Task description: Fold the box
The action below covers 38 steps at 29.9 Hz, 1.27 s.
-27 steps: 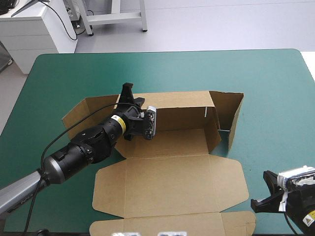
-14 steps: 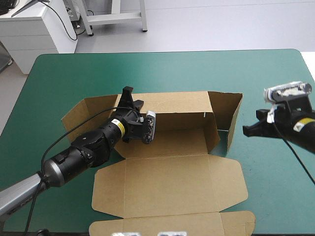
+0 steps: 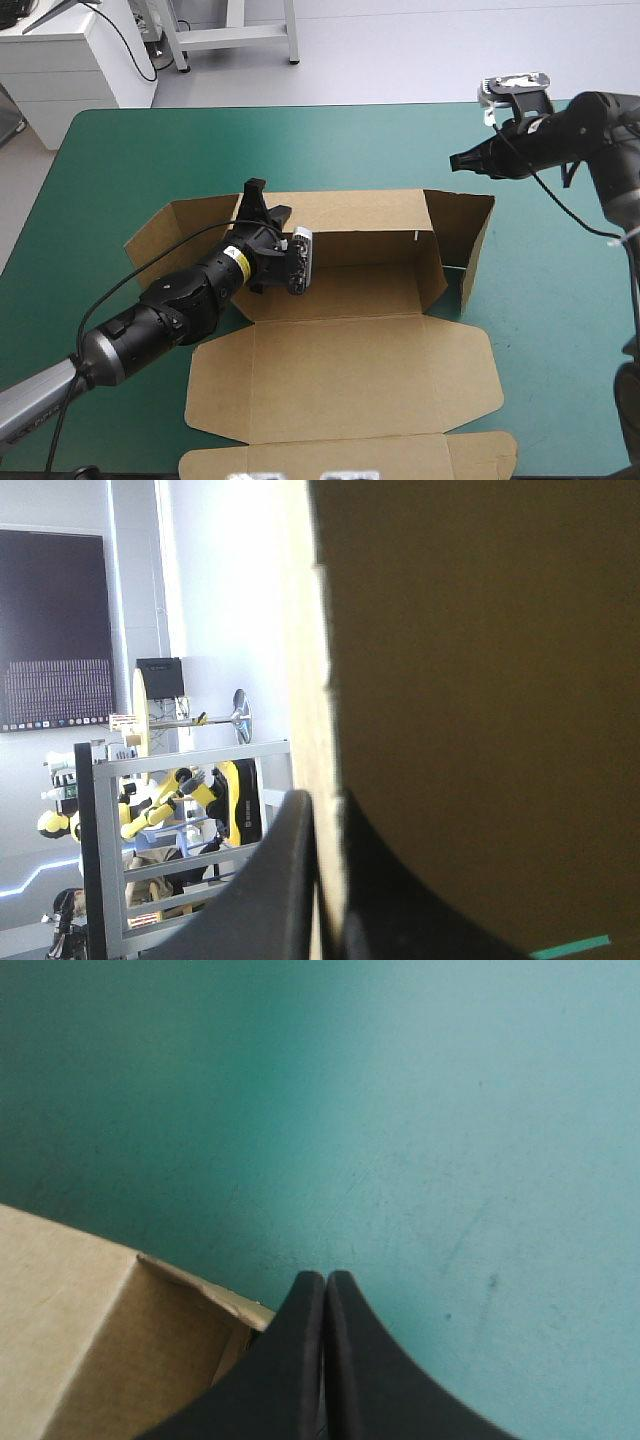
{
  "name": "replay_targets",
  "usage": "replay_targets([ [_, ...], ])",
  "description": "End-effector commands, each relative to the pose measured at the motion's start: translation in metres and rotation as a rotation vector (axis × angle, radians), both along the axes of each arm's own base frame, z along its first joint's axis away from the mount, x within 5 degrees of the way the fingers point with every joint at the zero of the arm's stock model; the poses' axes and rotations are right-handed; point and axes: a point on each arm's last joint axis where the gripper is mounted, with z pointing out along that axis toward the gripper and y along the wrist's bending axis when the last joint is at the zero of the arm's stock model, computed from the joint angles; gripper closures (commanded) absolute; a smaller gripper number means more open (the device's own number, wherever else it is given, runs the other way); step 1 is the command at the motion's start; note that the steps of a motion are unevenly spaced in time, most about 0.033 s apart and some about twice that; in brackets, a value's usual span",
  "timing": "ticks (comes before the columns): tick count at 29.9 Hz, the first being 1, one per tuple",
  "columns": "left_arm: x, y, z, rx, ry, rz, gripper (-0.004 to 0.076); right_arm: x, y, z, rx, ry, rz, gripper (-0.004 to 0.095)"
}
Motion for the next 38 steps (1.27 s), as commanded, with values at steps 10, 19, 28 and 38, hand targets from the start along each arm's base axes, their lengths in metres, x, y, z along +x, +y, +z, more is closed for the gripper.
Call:
replay_targets([
  [10,-0.003,0.003,0.011,-0.040,-0.015,0.018,0.0731,0.023,0.008,-0.018,0.051,0.131,0.012,0.0923],
  [19,-0.002,0.006,0.010,-0.033,-0.007,0.060,0.0731,0.015,0.026,-0.026,0.061,0.173,0.052,0.0923],
  [28,-0.002,0.006,0.010,-0.038,-0.004,0.062,0.0731,-0.014,0.025,-0.028,0.049,0.192,0.081,0.0923],
  [38,-0.002,0.006,0.011,-0.035,-0.007,0.061,0.0731,-0.049,0.029,-0.043,0.140,0.093,0.137,0.0923],
])
